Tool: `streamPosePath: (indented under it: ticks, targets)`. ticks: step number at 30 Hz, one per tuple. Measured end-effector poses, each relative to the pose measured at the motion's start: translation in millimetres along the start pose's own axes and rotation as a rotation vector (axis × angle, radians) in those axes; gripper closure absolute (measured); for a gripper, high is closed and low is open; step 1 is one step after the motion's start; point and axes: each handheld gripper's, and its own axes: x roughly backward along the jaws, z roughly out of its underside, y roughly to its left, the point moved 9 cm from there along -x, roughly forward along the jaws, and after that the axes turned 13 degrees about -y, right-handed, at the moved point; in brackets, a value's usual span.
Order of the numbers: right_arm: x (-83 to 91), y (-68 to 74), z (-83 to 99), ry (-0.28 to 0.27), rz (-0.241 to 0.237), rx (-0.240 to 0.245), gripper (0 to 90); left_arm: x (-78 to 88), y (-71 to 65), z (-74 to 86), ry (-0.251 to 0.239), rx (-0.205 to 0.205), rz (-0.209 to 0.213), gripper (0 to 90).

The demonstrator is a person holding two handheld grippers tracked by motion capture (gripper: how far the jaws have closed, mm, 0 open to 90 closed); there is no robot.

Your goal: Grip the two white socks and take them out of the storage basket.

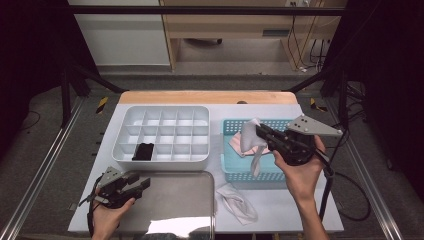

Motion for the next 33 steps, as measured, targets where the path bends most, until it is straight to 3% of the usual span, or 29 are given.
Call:
streamPosePath:
  ticks: [5, 10, 21, 27, 33]
  targets:
    - [15.1, 10.1, 1.2, -0.013, -0.034, 0.001, 85.8, 0.8, -0.4, -0.6, -0.003, 0.001, 0.000, 47.1]
    - [27.7, 13.4, 12.4, 0.000, -0.033, -0.003, 85.8, 1.5, -1.5, -1.3, -0.007, -0.002, 0.004, 47.3]
    - [55.3, 10.6, 60.8, 0.053, -0.038, -0.059, 85.8, 2.0, -5.4, -2.6, -0.014, -0.001, 0.015, 47.7]
    - [69.1, 2.6, 91.7, 0.104, -0.010, -0.089, 85.7, 1.5, -7.3, -2.4, -0.011, -0.003, 0.021, 47.7]
    - [83.3, -11.1, 121.4, 0.161, 0.047, -0.106, 85.7, -0.2, -8.9, -1.1, -0.004, -0.005, 0.021, 47.7]
